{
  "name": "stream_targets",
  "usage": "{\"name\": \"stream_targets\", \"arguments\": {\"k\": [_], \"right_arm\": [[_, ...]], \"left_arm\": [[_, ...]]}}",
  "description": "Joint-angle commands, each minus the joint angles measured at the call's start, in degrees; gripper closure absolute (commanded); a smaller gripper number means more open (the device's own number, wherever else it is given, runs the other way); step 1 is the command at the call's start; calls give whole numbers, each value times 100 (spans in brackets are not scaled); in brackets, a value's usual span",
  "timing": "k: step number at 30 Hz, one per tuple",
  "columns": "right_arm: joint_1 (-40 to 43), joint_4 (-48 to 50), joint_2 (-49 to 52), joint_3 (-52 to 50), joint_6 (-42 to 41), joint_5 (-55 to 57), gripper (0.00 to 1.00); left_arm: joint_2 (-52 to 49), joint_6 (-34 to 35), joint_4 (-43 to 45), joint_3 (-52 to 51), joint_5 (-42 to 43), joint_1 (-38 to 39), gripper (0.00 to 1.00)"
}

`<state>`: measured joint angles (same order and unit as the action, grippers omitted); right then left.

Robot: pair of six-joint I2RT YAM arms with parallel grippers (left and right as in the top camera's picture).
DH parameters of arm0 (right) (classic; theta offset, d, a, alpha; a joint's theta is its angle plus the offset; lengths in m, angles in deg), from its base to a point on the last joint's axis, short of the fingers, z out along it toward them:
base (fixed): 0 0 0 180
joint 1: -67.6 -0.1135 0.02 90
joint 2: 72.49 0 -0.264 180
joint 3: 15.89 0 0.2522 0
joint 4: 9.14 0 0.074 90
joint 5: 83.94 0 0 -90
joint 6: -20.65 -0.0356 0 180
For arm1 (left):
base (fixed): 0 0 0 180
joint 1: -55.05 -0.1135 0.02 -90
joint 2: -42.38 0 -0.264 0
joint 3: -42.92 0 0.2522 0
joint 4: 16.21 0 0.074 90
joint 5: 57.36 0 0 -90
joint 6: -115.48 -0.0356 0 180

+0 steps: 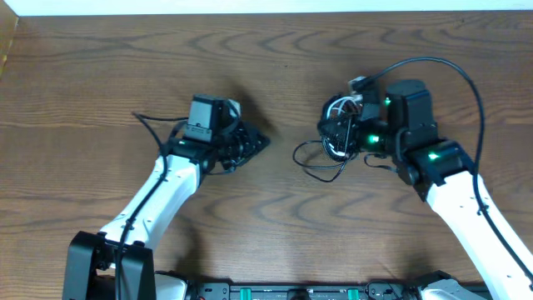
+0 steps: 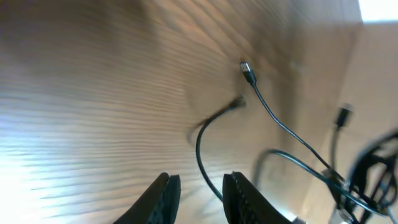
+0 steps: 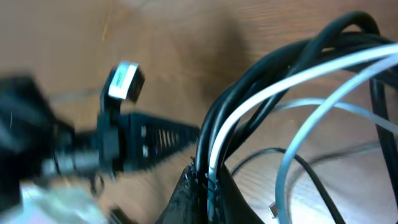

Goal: Untangle cables

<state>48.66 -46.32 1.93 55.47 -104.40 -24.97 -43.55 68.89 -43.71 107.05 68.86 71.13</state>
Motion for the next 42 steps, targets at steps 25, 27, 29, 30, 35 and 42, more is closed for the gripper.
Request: {"name": "stream_targets", "arguments": {"k": [25,27,29,30,35,42], "right_arm": [[24,-616,61,57,-3751,2358,99],[17,-616,61,57,-4026,2465,98],[9,-616,61,57,-4146,2465,99],[9,-616,61,57,-4157,2463,98],[-96,-614,61,57,-4164,2472,98],[-105,-608,61,57,-4164,2452,98]], "left_arm": [[22,-133,1480,13,323,1414,71],[22,4,1679,13,321,1495,70],[22,61,1893,13,308,1558,69],[22,85,1965,13,236,1598,66],[22,297,2009,13,-323,1880,60],[22,328,2057,13,-678,2234,60]]}}
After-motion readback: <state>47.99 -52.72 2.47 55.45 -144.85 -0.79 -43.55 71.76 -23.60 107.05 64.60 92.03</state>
